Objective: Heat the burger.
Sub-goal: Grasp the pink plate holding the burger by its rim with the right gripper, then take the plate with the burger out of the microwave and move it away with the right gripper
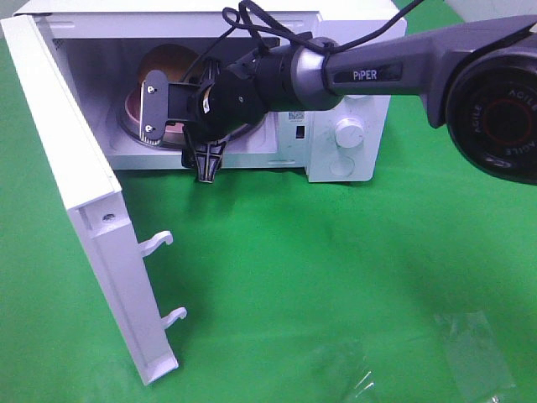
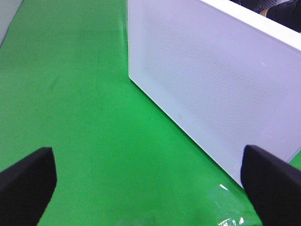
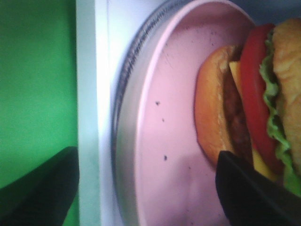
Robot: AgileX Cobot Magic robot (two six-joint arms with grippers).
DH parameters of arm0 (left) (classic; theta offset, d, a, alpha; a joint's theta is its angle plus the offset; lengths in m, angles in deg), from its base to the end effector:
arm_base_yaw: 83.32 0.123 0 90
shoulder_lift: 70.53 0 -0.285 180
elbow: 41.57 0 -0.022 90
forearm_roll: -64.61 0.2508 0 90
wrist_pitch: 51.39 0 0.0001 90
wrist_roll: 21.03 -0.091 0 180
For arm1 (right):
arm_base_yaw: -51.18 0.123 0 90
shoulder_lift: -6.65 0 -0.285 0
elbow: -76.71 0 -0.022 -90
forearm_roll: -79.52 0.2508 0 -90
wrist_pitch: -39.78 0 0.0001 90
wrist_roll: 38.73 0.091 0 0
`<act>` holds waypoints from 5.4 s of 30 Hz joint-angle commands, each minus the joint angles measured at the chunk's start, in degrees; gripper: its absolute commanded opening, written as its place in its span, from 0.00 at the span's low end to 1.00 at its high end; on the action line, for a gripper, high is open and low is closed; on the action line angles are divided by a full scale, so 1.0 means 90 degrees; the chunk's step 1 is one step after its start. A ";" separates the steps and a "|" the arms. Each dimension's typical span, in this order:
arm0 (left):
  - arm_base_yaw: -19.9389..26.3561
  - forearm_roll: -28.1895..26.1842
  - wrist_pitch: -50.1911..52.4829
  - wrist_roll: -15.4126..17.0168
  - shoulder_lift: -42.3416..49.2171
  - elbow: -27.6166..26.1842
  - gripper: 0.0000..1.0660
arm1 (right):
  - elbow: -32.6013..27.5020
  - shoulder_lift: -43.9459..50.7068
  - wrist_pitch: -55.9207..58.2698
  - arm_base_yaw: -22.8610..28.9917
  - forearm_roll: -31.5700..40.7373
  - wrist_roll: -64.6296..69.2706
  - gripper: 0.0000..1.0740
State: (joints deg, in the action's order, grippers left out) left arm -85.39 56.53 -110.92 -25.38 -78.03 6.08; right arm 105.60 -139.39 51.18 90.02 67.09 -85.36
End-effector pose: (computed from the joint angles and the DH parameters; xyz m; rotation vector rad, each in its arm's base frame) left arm -0.0075 -0.0108 0.2841 0.1182 1.9931 -0.1419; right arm 0.4237 0.3362 0.1309 -1.6776 1.4978 -0.2362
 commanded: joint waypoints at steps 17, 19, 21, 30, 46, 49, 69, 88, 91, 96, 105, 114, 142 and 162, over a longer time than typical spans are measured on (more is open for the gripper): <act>0.0019 0.0032 0.0051 0.0013 0.0045 0.0019 0.94 | 0.0006 0.0089 0.0121 0.0032 0.1547 -0.0758 0.67; 0.0019 0.0032 0.0051 0.0013 0.0045 0.0019 0.94 | -0.0006 0.0070 0.0064 0.0032 0.1541 -0.0770 0.67; 0.0019 0.0032 0.0051 0.0013 0.0045 0.0019 0.94 | -0.0006 0.0051 0.0025 0.0032 0.1541 -0.0770 0.67; 0.0019 0.0032 0.0051 0.0013 0.0045 0.0019 0.94 | -0.0006 -0.0076 -0.0121 -0.0115 0.1541 -0.0770 0.67; 0.0019 0.0038 0.0051 0.0013 0.0045 0.0019 0.94 | -0.0089 -0.0229 -0.0159 -0.0178 0.1585 -0.0751 0.58; 0.0019 0.0038 0.0051 0.0013 0.0045 0.0019 0.94 | -0.0089 -0.0229 -0.0108 -0.0178 0.1585 -0.0745 0.38; 0.0019 0.0038 0.0051 0.0013 0.0045 0.0019 0.94 | -0.0083 -0.0102 0.0452 -0.0025 0.1381 -0.0821 0.00; 0.0019 0.0038 0.0051 0.0013 0.0045 0.0019 0.94 | -0.0433 0.0363 0.0872 -0.0025 0.0745 -0.1369 0.00; 0.0019 0.0038 0.0051 0.0013 0.0045 0.0019 0.94 | -0.0821 0.0554 0.0643 -0.0025 0.0828 -0.1999 0.00; 0.0019 0.0038 0.0051 0.0013 0.0045 0.0019 0.94 | -0.1674 0.0999 0.0038 -0.0032 0.1095 -0.2878 0.00; 0.0019 0.0045 0.0051 0.0013 0.0045 0.0019 0.94 | -0.2521 0.1585 -0.0547 -0.0032 0.1426 -0.3094 0.00; 0.0019 0.0045 0.0051 0.0013 0.0045 0.0019 0.94 | -0.2992 0.1980 -0.0738 0.0089 0.1789 -0.3164 0.00; 0.0019 0.0045 0.0051 0.0013 0.0045 0.0019 0.94 | -0.4221 0.3069 -0.0917 0.0197 0.3234 -0.4628 0.00; 0.0019 0.0045 0.0051 0.0013 0.0045 0.0019 0.94 | -0.5176 0.4138 -0.0917 0.0274 0.3762 -0.5539 0.00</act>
State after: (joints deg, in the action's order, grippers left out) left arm -85.39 56.76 -110.92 -25.38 -78.03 6.08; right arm 59.42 -104.50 47.00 92.60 100.49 -134.07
